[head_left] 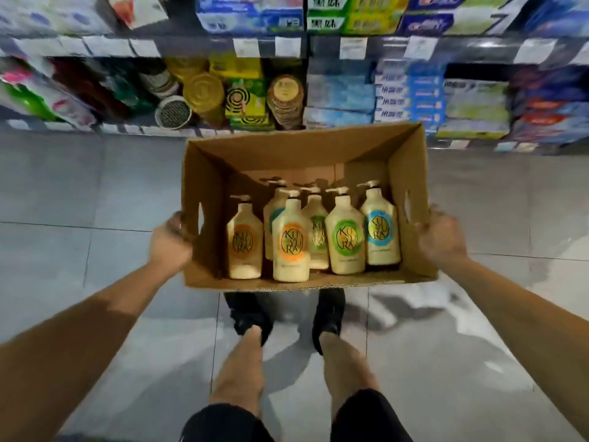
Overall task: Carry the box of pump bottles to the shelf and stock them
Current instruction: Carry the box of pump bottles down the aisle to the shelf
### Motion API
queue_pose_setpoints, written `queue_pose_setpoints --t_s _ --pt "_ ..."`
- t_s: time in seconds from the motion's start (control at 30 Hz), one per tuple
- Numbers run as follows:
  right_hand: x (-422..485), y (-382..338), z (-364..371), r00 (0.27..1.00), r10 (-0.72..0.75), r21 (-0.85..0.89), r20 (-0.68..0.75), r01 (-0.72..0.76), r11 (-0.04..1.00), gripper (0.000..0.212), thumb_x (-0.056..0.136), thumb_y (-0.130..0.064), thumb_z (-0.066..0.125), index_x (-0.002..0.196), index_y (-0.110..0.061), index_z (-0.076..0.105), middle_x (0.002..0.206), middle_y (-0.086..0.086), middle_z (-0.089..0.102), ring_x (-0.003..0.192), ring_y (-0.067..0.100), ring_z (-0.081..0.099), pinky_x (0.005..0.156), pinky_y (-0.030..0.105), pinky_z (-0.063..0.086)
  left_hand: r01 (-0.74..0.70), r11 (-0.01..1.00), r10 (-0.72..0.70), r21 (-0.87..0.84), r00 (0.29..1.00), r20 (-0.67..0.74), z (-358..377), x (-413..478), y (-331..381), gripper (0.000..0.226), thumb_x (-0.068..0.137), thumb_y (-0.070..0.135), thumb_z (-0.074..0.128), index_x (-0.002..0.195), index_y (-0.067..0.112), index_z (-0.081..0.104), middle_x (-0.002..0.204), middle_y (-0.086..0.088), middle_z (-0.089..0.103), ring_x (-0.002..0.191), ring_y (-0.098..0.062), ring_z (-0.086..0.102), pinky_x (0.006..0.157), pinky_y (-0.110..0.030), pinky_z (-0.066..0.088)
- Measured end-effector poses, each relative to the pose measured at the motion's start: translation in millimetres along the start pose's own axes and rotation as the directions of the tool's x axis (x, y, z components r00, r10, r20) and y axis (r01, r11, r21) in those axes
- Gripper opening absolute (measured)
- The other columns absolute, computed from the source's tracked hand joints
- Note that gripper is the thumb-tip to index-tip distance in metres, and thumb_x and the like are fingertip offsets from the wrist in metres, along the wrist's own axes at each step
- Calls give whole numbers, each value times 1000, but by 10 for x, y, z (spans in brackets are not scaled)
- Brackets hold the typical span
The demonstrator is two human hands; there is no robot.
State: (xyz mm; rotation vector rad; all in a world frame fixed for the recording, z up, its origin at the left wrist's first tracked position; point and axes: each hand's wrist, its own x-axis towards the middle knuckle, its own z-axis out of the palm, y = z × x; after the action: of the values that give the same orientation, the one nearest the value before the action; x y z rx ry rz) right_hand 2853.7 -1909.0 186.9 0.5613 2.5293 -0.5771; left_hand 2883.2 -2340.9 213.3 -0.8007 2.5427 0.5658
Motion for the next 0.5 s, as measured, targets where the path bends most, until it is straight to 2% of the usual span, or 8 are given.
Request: queue_pose_setpoints --t_s 0.07,0.13,0.2,0.3,0.4,0.5 --pt "176 90 317 999 -10 5 -31 10 1000 29 96 -7 48 123 2 51 108 29 63 96 44 61 70 35 40 -52 997 52 62 999 1 282 369 -28 35 96 8 51 131 7 54 116 -22 66 102 -44 63 84 -47 51" --pt "352 200 676 999 14 -6 -46 -14 1000 35 97 -9 49 130 2 47 108 29 63 95 43 61 70 31 37 -98 993 96 68 995 24 589 721 -85 33 100 12 46 131 8 53 114 -22 67 91 -42 65 79 -48 53" --pt "545 310 1056 997 45 -2 -57 -46 999 37 97 -11 49 132 0 46 111 28 62 97 43 61 72 33 40 -116 991 114 61 993 39 913 1039 -189 28 100 13 43 126 9 55 106 -19 68 78 -35 61 73 -48 54" --pt "831 441 1582 994 76 6 -81 -75 997 28 96 -8 49 123 2 49 111 27 63 93 45 62 70 35 44 -152 986 150 64 988 42 1397 1429 -340 26 100 14 44 124 11 55 99 -17 67 79 -39 63 73 -49 57" --pt "1082 564 2047 994 70 -13 -87 -71 997 27 96 -7 48 121 3 48 107 26 64 86 42 62 66 33 43 -192 978 186 86 980 72 1819 1760 -496 26 102 16 43 124 6 53 90 -12 61 71 -31 57 64 -40 50" --pt "1291 702 2441 994 80 11 -77 -79 997 32 97 -9 47 128 -1 46 108 22 63 85 37 60 68 34 45 -212 972 204 105 976 81 2167 2048 -618 25 101 18 47 121 6 53 90 -7 59 71 -27 55 63 -38 48"
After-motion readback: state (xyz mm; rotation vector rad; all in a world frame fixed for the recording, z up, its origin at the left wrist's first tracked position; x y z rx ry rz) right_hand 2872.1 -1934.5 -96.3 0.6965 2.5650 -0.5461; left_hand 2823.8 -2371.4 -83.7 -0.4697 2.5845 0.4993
